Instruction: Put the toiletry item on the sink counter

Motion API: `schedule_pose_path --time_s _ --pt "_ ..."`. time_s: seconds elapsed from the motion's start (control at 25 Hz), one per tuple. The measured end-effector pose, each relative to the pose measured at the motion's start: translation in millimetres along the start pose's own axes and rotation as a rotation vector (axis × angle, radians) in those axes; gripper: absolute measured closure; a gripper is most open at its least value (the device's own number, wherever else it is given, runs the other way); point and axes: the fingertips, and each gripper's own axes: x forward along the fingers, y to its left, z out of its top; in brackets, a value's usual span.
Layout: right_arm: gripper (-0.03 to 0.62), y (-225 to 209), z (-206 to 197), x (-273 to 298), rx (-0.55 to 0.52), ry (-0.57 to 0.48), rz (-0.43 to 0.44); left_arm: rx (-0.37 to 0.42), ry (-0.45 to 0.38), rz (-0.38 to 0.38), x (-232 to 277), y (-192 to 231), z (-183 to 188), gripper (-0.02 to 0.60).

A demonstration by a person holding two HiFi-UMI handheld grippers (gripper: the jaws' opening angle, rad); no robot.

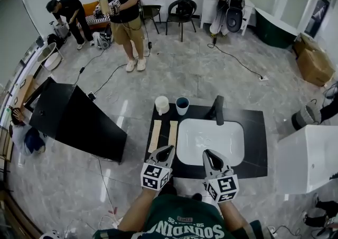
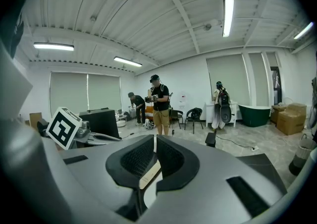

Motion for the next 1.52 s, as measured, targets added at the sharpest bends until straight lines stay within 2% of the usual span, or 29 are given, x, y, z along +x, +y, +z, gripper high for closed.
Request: schedule_pose_path --time_s 0.2,0.72,1.52 --pt "0.546 -7 -2 -13 -0.004 -0.008 -0.005 0.025 0.007 -0.007 -2 -19 -1 0.571" --pt "0.546 -24 -15 -34 -0.008 0.011 -0.005 0.018 0.044 -0.052 12 -53 -12 0.571" --pt "0.549 -26 -19 -24 0.002 0.037 0.005 0.008 0.074 -0.083 28 -49 -16 0.571"
